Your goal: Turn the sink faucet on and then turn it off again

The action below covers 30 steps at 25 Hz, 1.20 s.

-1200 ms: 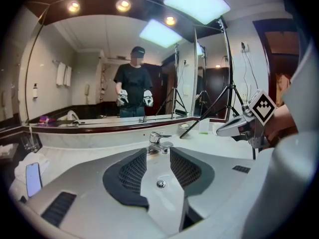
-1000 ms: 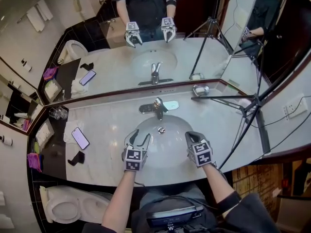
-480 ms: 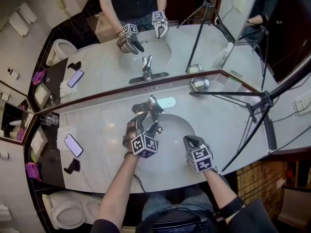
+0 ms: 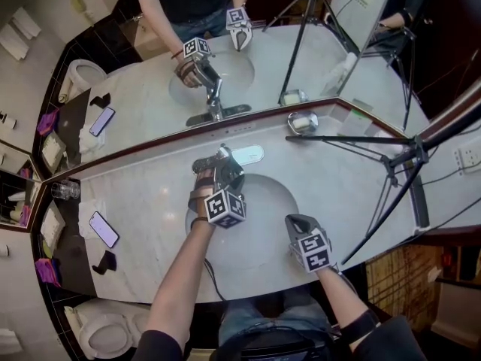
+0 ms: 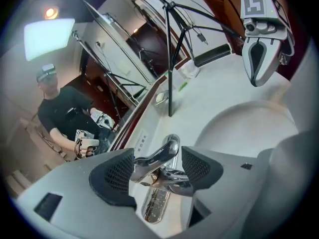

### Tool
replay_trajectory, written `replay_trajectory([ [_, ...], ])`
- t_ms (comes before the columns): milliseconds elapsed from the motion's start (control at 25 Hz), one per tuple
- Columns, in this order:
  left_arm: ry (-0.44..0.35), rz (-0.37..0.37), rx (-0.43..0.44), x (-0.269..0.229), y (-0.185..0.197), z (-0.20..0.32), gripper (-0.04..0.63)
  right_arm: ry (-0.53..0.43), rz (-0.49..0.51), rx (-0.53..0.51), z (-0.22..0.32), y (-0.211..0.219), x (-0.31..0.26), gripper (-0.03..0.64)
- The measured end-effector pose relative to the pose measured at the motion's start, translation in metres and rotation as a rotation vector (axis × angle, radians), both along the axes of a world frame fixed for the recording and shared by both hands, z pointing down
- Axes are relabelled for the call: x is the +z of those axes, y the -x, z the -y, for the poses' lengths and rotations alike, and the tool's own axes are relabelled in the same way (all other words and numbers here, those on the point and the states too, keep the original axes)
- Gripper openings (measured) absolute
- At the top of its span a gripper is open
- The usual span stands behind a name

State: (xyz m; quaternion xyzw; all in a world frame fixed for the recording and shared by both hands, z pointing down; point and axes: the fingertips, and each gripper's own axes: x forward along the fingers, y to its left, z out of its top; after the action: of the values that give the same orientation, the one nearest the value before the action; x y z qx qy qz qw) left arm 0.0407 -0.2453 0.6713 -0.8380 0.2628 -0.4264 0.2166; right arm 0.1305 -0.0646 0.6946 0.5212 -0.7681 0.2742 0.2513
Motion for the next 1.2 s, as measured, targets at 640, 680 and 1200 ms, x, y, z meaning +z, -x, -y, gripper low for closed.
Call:
replay_trajectory([
  [640,-0.019,-0.057,-0.015,-0.004,-0.009,0.021,0.261,0.017,-0.002,0.020,-0.002,-0.009,0.009,0.017],
  [680,-0.016,-0.058,-0.016,-0.004,-0.009,0.021,0.261,0.016,-0.001,0.020,-0.002,-0.008,0.008,0.017],
  [1200,0.016,-0.160,-0.115,-0.035,0.005,0.053,0.251,0.003,0.000,0.002,0.008,0.000,-0.002,0.017],
])
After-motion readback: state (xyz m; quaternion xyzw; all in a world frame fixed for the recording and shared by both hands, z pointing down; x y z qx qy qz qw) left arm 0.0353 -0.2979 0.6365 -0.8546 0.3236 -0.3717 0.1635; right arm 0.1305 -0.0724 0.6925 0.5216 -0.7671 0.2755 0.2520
